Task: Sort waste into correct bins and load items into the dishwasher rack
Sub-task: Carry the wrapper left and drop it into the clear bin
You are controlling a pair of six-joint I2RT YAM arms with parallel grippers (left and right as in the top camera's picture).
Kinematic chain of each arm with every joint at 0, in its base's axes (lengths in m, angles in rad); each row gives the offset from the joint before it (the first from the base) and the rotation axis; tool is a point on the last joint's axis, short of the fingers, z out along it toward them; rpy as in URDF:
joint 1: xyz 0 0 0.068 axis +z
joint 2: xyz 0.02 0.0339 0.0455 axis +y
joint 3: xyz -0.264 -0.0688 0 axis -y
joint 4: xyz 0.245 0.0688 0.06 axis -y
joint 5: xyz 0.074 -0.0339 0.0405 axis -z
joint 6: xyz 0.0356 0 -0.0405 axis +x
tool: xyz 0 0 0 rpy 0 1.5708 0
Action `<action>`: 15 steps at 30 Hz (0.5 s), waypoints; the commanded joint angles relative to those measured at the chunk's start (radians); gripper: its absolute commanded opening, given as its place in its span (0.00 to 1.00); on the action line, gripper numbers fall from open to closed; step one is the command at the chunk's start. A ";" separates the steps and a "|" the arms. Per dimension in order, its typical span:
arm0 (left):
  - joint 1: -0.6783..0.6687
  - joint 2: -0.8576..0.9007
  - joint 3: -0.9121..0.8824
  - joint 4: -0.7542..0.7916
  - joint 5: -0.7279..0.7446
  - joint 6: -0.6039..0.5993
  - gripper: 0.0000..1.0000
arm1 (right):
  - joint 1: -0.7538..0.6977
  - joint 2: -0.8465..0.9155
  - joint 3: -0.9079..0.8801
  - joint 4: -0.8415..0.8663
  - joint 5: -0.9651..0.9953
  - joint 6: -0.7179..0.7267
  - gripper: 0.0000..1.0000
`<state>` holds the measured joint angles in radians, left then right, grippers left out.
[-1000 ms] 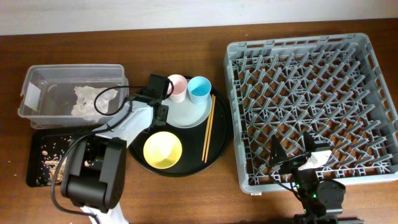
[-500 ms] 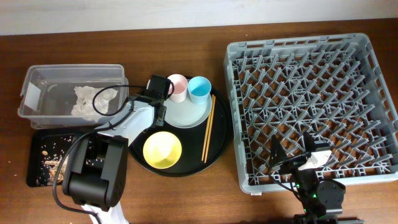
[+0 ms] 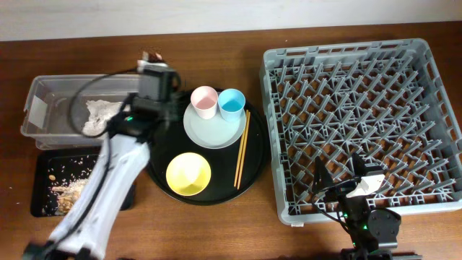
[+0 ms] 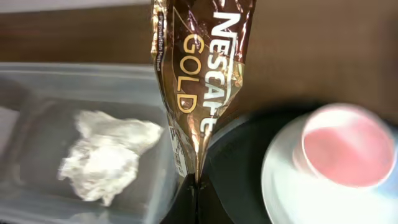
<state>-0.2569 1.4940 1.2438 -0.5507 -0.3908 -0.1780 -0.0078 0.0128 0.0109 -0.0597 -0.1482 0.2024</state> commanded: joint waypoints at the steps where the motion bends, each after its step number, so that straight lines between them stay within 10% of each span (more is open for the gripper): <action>1: 0.105 -0.045 0.009 -0.005 0.010 -0.177 0.00 | -0.006 -0.006 -0.005 -0.004 -0.006 -0.003 0.98; 15: 0.502 0.147 0.008 0.058 0.390 -0.378 0.02 | -0.006 -0.006 -0.005 -0.004 -0.006 -0.003 0.99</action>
<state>0.2047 1.5871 1.2438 -0.5095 -0.1154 -0.5293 -0.0078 0.0128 0.0109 -0.0597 -0.1482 0.2024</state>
